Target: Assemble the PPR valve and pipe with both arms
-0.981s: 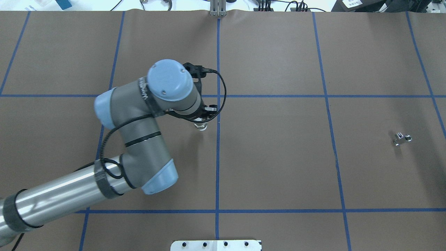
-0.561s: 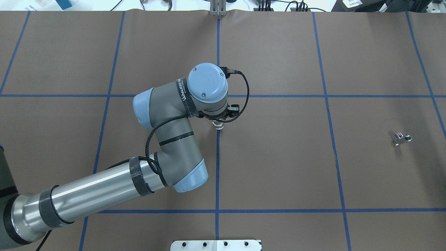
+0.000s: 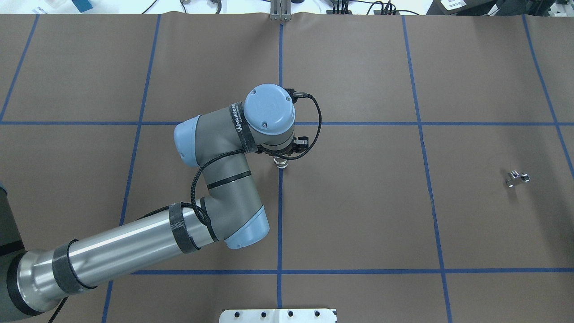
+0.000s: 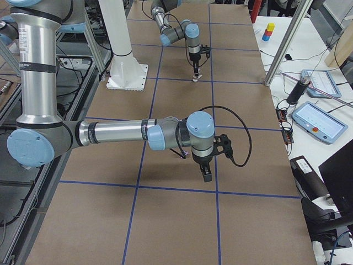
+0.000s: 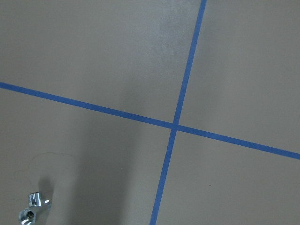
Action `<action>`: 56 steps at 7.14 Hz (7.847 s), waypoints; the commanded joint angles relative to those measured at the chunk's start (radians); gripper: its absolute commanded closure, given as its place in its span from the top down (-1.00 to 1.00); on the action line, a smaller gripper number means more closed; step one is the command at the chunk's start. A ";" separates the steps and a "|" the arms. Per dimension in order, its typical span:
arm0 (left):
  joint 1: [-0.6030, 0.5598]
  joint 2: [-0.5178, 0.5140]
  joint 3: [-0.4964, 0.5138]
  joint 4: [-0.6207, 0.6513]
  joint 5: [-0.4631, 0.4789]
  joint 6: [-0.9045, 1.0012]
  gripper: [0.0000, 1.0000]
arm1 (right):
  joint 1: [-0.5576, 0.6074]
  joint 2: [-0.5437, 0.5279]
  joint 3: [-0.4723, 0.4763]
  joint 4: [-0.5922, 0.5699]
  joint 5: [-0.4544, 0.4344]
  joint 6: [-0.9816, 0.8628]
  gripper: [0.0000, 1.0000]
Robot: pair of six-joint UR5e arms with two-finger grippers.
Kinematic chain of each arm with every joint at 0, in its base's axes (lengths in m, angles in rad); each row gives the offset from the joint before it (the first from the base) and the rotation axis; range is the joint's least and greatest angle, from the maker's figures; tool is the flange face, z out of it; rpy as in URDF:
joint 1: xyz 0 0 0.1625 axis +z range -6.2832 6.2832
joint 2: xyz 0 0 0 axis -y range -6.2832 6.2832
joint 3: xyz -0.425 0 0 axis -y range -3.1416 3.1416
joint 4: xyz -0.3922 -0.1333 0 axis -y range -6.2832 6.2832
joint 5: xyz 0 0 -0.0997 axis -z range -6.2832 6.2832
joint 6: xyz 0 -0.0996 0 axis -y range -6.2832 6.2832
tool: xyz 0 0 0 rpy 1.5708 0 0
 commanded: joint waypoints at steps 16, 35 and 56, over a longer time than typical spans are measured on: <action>-1.106 0.834 -0.285 0.048 -0.569 1.464 1.00 | -0.483 -0.259 0.115 0.650 -0.144 0.611 0.99; -1.104 0.846 -0.288 0.047 -0.568 1.452 1.00 | -0.626 -0.085 -0.046 0.651 -0.228 0.544 -1.00; -1.103 0.915 -0.294 0.117 -0.571 1.375 1.00 | -1.066 0.937 -0.089 -0.273 -0.639 1.667 -1.00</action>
